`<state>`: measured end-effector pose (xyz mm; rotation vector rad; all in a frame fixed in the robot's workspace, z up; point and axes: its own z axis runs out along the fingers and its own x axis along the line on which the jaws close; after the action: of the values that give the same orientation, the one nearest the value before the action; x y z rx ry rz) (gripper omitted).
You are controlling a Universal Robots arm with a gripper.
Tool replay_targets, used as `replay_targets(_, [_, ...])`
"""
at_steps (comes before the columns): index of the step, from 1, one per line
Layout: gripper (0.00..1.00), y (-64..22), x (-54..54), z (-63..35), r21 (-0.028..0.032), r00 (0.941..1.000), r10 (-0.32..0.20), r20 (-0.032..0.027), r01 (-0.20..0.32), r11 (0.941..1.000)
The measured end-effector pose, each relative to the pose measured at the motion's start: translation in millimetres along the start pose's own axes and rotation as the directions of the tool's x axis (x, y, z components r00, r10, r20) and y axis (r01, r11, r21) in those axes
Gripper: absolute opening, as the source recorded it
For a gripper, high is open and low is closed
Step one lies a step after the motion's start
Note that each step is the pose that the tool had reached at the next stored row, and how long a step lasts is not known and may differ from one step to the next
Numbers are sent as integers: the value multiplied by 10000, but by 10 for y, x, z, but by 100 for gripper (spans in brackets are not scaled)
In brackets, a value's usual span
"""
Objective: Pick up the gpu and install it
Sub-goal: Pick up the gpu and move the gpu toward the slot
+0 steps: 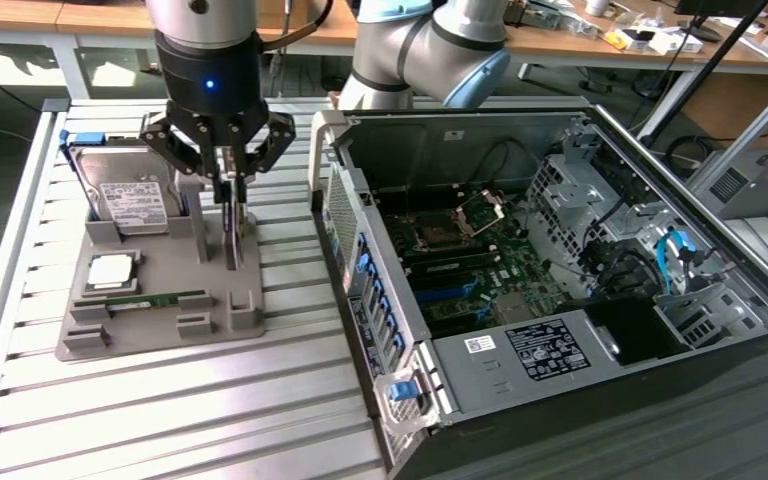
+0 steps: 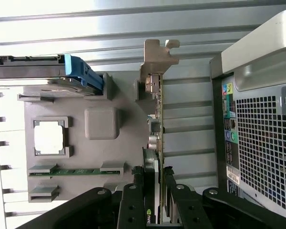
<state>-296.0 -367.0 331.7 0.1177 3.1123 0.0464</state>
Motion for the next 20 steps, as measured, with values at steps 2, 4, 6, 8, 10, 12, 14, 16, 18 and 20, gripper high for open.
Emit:
replay_targets(2, [27,0,0,-19,1,10000,0,-1,0,10000])
replay_targets(4, [27,1,-1,-34,0,10000,0,0,0,10000])
replay_targets(6, [27,1,-1,-51,1,10000,0,-1,0,10000])
replay_targets(8, [27,2,-2,-82,1,10000,0,-1,0,10000])
replay_targets(10, [27,3,-2,-100,0,10000,0,0,0,10000])
replay_targets(12, [27,4,-3,-118,1,10000,0,-1,0,10000])
replay_targets(14, [27,4,-3,-138,0,10000,0,0,0,10000])
replay_targets(16, [27,5,-4,-157,1,10000,0,-1,0,10000])
replay_targets(18, [27,5,-4,-176,1,10000,0,-1,0,10000])
replay_targets(20, [27,6,-5,-197,0,10000,0,0,0,10000])
